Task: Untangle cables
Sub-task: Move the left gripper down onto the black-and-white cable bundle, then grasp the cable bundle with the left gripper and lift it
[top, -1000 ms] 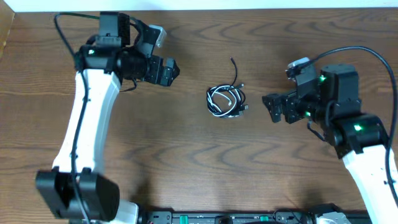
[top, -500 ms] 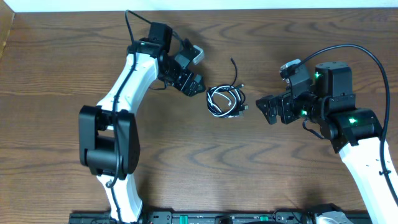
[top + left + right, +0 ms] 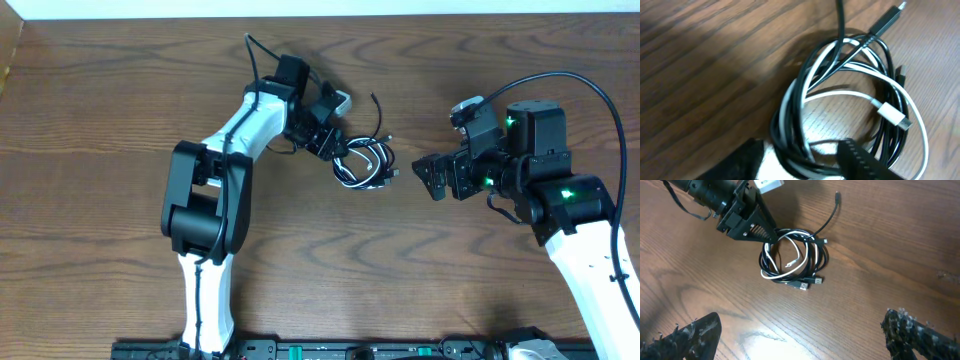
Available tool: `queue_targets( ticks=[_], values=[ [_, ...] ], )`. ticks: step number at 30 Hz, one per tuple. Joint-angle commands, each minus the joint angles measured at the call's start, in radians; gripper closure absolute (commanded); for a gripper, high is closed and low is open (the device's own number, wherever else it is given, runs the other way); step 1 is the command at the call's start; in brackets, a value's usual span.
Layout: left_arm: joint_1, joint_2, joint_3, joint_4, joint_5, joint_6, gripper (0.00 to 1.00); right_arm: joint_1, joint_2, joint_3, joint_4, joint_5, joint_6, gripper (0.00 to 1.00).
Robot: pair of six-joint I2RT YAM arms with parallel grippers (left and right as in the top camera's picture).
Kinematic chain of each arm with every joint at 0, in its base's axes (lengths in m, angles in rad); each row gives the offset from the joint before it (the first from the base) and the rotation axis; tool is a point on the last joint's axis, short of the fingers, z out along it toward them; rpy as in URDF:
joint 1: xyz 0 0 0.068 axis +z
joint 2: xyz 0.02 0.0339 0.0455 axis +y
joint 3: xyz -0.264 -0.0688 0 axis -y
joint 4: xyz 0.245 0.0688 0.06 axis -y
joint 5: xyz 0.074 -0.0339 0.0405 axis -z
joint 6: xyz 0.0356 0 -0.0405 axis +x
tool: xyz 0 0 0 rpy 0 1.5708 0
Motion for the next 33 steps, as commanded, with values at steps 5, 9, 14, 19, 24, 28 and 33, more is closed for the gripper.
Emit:
queue_targets(
  ticks=[5,9,14,19,24,28,33],
  values=[
    [-0.01,0.002,-0.011,0.017,0.009,-0.02,0.62,0.004,0.003,0.021,-0.006,0.034,0.011,0.03],
    [-0.01,0.002,-0.019,0.045,-0.015,-0.02,0.86,0.004,0.003,0.021,-0.006,0.035,0.011,0.04],
    [-0.01,0.002,-0.019,0.056,-0.049,-0.019,0.92,0.004,0.003,0.021,-0.006,0.039,0.011,0.04],
    [-0.001,0.002,-0.019,0.064,-0.13,-0.02,0.92,0.004,0.003,0.021,-0.005,0.039,0.011,0.04],
    [0.011,-0.008,-0.013,0.011,-0.13,-0.02,0.73,0.004,0.003,0.021,-0.006,0.051,0.012,0.04],
    [0.029,-0.056,0.015,-0.055,-0.131,-0.047,0.36,0.004,0.003,0.021,-0.005,0.057,0.011,0.03],
    [0.044,-0.096,0.013,-0.102,-0.115,-0.132,0.36,0.004,0.003,0.021,-0.005,0.057,0.012,0.02]
  ],
)
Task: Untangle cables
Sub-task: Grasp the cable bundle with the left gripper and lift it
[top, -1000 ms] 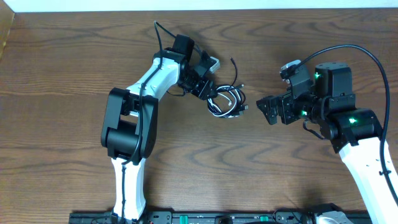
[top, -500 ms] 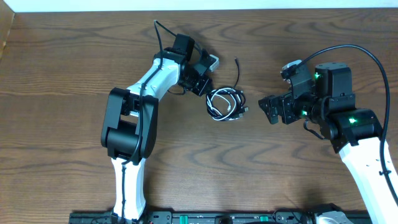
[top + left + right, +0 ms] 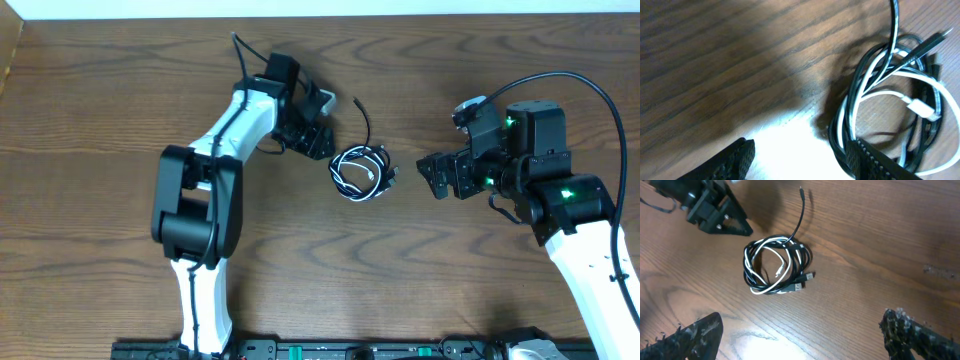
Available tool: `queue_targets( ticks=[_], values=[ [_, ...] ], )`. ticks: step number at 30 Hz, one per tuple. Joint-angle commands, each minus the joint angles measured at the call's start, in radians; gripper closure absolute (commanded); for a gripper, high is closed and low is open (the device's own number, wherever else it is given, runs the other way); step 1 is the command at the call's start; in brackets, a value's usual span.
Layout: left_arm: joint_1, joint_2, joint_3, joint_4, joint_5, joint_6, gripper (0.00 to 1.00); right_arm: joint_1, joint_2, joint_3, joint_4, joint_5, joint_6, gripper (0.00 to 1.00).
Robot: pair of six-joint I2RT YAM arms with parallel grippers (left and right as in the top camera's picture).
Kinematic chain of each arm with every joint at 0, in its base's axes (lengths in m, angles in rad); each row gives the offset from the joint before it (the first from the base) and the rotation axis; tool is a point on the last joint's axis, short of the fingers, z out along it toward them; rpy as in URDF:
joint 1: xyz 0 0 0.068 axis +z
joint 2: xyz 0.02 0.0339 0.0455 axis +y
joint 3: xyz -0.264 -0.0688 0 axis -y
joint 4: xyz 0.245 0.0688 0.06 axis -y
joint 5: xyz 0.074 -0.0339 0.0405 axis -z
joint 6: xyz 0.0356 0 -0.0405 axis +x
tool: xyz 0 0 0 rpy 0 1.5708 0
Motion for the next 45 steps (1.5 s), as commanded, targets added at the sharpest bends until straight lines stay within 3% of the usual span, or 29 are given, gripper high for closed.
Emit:
queue_targets(
  ticks=[1,11,32,34,40,42,45],
  values=[
    [0.005,-0.047,0.007,-0.026,0.009,-0.048,0.36,0.004,0.003,0.021,0.001,0.004,0.009,0.02],
    [-0.043,-0.043,-0.093,-0.003,0.025,-0.004,0.36,0.004,0.003,0.021,0.009,0.008,0.009,0.01],
    [-0.124,0.018,-0.171,0.014,0.042,-0.124,0.36,0.004,0.003,0.021,0.033,0.008,0.009,0.01],
    [-0.128,0.018,-0.173,0.029,0.035,-0.154,0.41,0.004,0.003,0.021,0.034,0.008,0.009,0.01],
    [-0.127,0.018,-0.173,0.054,-0.047,-0.169,0.89,0.004,0.003,0.021,0.033,0.008,0.009,0.01],
    [-0.126,0.018,-0.172,0.069,-0.099,-0.167,0.93,0.004,0.003,0.021,0.033,0.007,0.009,0.01],
    [-0.109,0.007,-0.15,0.079,-0.097,-0.072,0.93,0.004,0.003,0.021,0.034,0.006,0.009,0.01]
  ],
)
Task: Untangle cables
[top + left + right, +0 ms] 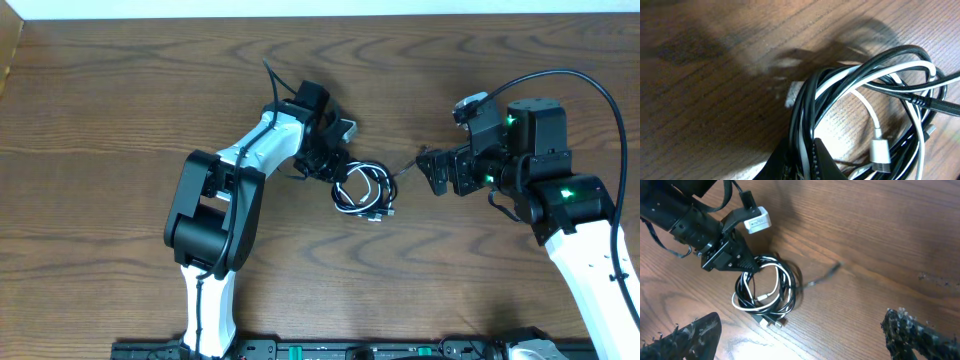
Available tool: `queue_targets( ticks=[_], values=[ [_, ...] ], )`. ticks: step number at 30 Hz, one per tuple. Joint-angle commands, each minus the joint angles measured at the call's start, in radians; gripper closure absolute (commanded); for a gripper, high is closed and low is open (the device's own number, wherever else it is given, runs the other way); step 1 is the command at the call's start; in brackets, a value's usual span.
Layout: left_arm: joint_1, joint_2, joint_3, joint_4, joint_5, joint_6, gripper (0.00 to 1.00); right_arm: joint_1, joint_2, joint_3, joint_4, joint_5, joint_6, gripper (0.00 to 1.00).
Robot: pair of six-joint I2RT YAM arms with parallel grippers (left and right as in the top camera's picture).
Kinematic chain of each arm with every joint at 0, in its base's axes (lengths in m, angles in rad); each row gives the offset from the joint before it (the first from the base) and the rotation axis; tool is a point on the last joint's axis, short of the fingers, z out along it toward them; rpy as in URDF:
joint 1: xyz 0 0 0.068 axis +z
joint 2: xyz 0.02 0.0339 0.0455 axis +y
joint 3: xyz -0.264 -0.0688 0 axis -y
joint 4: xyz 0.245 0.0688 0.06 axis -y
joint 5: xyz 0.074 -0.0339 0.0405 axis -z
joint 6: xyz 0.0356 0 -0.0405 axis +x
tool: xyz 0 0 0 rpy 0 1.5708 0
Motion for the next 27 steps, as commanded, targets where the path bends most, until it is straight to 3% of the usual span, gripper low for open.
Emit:
queue_targets(
  ticks=[1,9,11,16,21,27],
  values=[
    [0.029,0.016,0.017,0.005,-0.114,0.096,0.92,0.004,0.002,0.021,0.002,-0.005,0.009,0.01],
    [0.155,-0.24,0.131,0.001,-0.11,0.095,0.92,0.005,0.002,0.021,0.067,-0.175,0.01,0.01],
    [0.159,-0.337,0.131,-0.015,-0.11,0.095,0.93,0.009,0.003,0.021,0.12,-0.198,0.092,0.04],
    [0.15,-0.433,0.131,-0.029,-0.054,0.064,0.92,0.009,0.003,0.021,0.184,-0.198,0.211,0.18],
    [0.162,-0.437,0.131,0.002,-0.044,-0.067,0.93,0.009,0.013,0.021,0.232,-0.198,0.293,0.3],
    [0.152,-0.431,0.13,0.062,0.075,-0.212,0.93,0.01,0.073,0.021,0.261,-0.196,0.384,0.43]
  ],
)
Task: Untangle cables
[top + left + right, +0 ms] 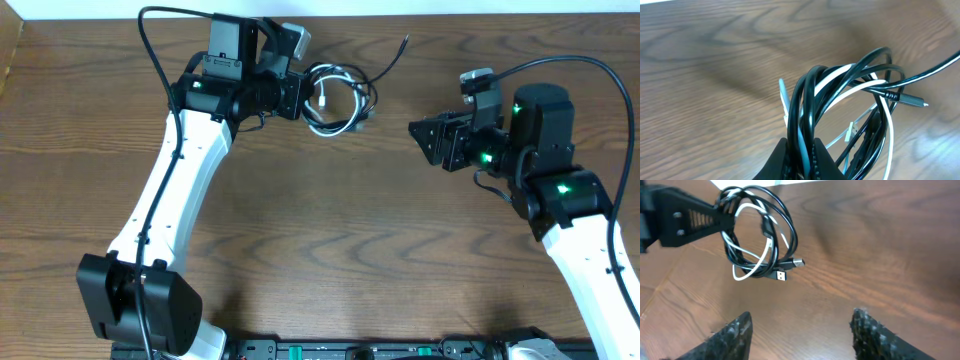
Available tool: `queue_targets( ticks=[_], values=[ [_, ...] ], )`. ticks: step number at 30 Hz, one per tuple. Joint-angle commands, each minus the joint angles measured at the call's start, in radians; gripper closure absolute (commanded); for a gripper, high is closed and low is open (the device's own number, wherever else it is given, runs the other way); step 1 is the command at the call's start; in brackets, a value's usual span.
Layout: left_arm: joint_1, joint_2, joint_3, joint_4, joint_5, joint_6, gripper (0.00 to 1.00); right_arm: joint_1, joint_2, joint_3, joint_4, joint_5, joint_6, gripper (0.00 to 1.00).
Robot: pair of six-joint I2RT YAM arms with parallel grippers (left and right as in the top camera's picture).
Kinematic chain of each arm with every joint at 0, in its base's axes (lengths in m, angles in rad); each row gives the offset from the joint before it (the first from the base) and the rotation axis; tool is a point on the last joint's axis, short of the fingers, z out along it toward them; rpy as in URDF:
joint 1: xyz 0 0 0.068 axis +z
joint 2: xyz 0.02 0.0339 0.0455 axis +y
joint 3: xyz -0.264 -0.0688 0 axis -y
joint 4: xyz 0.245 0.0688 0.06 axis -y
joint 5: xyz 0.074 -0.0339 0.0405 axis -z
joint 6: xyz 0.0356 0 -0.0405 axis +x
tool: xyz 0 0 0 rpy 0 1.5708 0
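Observation:
A tangled coil of black and white cables [338, 98] hangs in the air near the table's far edge, with my left gripper [300, 97] shut on its left side. The left wrist view shows the strands [840, 95] pinched between the fingers [820, 157], plug ends dangling. A black cable end [392, 55] sticks out up and to the right. My right gripper [425, 140] is open, right of the coil and apart from it; its view shows the coil [757, 235] ahead, held by the left gripper [710, 217].
The brown wooden table [330, 260] spans the whole view. Its far edge [420, 14] runs just beyond the lifted coil. The right arm's own black cable [560, 65] loops above its wrist.
My left gripper, shut on the coil at table level in the middle, now holds it raised near the far edge. The right gripper has shifted slightly and narrowed its opening.
First my left gripper gripped the coil's left edge on the table. Then it was open and apart from the coil, which lay a little farther right. Later it was shut on the coil again on the table. Now the coil hangs lifted from it.

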Motion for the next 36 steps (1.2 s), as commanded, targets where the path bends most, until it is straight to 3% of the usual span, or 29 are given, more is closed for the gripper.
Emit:
queue_targets(
  ticks=[1,3,7,13,19,25,36],
  values=[
    [-0.006,0.008,0.011,0.014,0.082,-0.146,0.93,0.009,0.053,0.019,0.014,-0.011,0.076,0.43],
    [-0.008,0.019,0.008,0.011,0.098,-0.214,0.92,0.018,0.108,0.019,0.037,-0.012,0.076,0.43],
    [-0.008,0.028,0.008,-0.003,0.168,-0.236,0.93,0.036,0.169,0.019,0.077,-0.013,0.076,0.43],
    [-0.008,0.035,-0.029,-0.003,0.148,-0.293,0.93,0.078,0.187,0.019,0.112,-0.012,0.084,0.46],
    [-0.011,0.062,-0.032,0.004,0.125,-0.351,0.92,0.078,0.172,0.019,0.134,-0.011,0.18,0.47],
    [-0.077,0.062,-0.032,0.005,0.126,-0.351,0.93,0.119,0.174,0.019,0.17,0.139,0.269,0.6],
    [-0.106,0.062,-0.032,0.004,0.131,-0.411,0.93,0.182,0.216,0.019,0.156,0.275,0.269,0.68]
  ],
)
